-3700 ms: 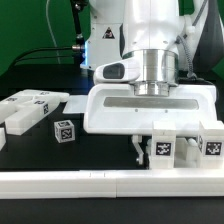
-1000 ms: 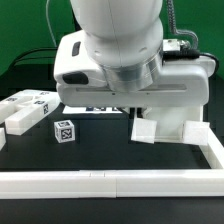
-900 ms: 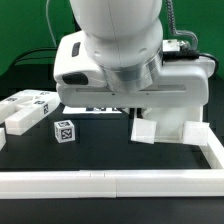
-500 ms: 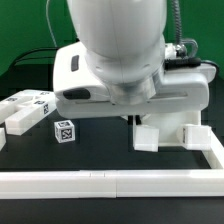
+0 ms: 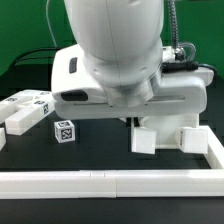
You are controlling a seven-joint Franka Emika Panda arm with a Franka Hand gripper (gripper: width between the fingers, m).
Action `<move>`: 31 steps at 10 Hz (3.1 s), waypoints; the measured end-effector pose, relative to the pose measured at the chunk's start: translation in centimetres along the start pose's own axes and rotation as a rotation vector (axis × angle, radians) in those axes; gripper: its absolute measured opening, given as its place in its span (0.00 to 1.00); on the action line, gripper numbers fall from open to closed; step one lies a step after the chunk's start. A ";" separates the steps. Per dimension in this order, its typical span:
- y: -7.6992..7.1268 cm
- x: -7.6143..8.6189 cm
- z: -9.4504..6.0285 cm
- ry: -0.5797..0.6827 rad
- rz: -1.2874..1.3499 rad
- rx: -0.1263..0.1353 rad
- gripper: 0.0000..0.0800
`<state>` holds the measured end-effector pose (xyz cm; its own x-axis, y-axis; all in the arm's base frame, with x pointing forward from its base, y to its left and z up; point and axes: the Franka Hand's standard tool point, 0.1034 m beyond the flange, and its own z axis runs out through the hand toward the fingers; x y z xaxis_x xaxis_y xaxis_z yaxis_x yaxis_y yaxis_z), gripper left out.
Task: Assemble chair
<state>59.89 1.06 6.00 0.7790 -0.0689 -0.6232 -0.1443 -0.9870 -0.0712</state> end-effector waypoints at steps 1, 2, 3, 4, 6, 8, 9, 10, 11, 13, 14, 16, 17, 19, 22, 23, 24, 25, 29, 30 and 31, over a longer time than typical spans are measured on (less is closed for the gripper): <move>0.0 0.3 0.2 -0.007 0.009 -0.003 0.04; -0.1 0.6 0.6 -0.015 0.031 -0.006 0.04; -0.2 0.6 1.1 -0.053 0.077 -0.011 0.04; -0.2 0.9 1.1 -0.049 0.077 -0.013 0.04; -0.1 0.9 1.0 -0.050 0.078 -0.012 0.04; -0.3 0.6 0.7 -0.051 -0.014 -0.021 0.04; -0.7 0.1 0.5 -0.060 -0.045 -0.027 0.04; -0.7 -0.1 0.6 -0.072 -0.080 -0.035 0.04; -0.4 -0.1 0.8 -0.079 -0.085 -0.031 0.04; -0.3 0.0 0.9 -0.079 -0.078 -0.030 0.04; -0.2 -0.1 1.2 -0.089 -0.047 -0.030 0.04; -0.1 -0.5 2.5 -0.145 0.072 -0.038 0.04; 0.0 -0.9 2.6 -0.160 0.097 -0.039 0.04; 0.2 -0.7 2.8 -0.160 0.099 -0.040 0.04; 0.5 -0.8 2.8 -0.168 0.013 -0.031 0.04; 0.7 -1.3 3.0 -0.204 -0.040 -0.020 0.04; 0.9 -1.3 3.0 -0.207 -0.072 -0.015 0.04; 0.8 -1.2 2.9 -0.182 -0.055 -0.018 0.04; 0.5 -1.8 3.7 -0.230 -0.055 -0.040 0.04; 0.4 -2.4 4.0 -0.269 -0.059 -0.042 0.04; 0.4 -2.4 4.0 -0.266 -0.059 -0.041 0.04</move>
Offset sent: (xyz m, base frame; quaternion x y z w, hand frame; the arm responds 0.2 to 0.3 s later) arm 0.0023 0.0119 0.0027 0.0359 -0.0189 0.0398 0.9984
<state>55.52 1.39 4.35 0.5966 0.0244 -0.8022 -0.0743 -0.9936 -0.0856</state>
